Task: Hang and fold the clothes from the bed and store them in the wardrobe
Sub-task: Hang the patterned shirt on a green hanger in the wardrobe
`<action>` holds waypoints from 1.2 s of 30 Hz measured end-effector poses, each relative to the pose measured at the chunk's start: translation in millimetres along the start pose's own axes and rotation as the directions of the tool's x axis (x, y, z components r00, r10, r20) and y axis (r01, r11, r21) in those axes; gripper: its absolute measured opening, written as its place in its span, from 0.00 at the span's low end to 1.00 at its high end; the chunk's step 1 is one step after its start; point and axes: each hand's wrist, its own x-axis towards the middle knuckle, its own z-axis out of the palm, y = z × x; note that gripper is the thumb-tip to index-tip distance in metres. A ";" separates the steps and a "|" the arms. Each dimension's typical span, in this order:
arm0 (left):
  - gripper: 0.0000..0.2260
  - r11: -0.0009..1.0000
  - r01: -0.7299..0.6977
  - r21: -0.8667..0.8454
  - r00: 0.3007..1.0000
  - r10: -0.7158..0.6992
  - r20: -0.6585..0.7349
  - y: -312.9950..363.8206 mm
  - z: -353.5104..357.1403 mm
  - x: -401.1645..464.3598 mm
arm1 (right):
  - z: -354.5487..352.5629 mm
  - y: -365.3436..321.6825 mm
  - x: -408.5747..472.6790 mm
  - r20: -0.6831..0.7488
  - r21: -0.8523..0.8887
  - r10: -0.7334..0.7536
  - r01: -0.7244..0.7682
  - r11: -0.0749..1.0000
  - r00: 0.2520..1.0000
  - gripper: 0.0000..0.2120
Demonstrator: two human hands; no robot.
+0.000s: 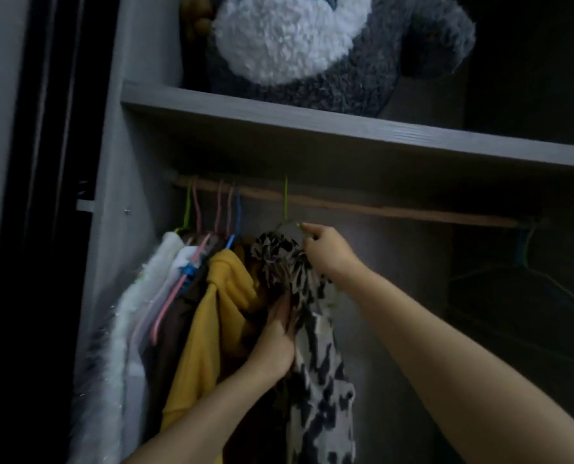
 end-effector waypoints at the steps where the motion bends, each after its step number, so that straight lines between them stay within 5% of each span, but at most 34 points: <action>1: 0.17 1.000 -0.006 0.022 0.999 0.007 -0.039 -0.2 -10.5 -2.7 | 14.5 0.0 -1.4 0.017 0.026 0.006 -0.007 1.000 1.000 0.22; 4: 0.19 0.979 -0.029 0.200 0.993 0.052 -0.110 -6.9 -37.6 -16.0 | 51.4 3.2 -13.9 0.029 0.048 -0.005 0.003 0.999 1.000 0.24; 9: 0.22 0.979 0.035 0.199 0.991 -0.008 -0.136 -5.5 -60.6 -40.8 | 71.2 13.1 -27.0 0.028 0.008 0.012 -0.012 1.000 1.000 0.25; 15: 0.19 0.969 -0.138 0.205 0.974 0.170 -0.152 30.2 -58.7 -48.8 | 55.9 22.0 -38.5 0.005 -0.094 0.069 -0.068 0.993 0.998 0.30; 19: 0.17 0.862 -0.305 0.405 0.907 0.392 -0.152 56.8 -39.9 -63.6 | 27.1 42.6 -62.4 -0.076 -0.076 0.124 -0.130 0.989 0.989 0.27; 22: 0.20 0.607 -0.483 0.631 0.786 0.619 0.006 66.6 -9.1 -82.4 | 6.1 70.3 -99.7 -0.117 -0.176 0.152 -0.171 0.969 0.981 0.24; 24: 0.21 0.531 -0.553 0.642 0.775 0.611 0.161 61.6 22.5 -97.4 | -8.4 92.5 -132.7 -0.120 -0.229 0.192 -0.215 0.949 0.974 0.24; 30: 0.22 0.681 -0.559 0.473 0.823 0.386 0.418 18.4 132.5 -147.7 | -64.8 169.1 -260.1 -0.174 -0.375 0.368 -0.407 0.833 0.913 0.24; 36: 0.19 0.778 -0.555 0.295 0.690 0.232 0.686 -32.1 257.6 -254.4 | -142.2 237.2 -447.1 -0.269 -0.467 0.660 -0.695 0.548 0.701 0.22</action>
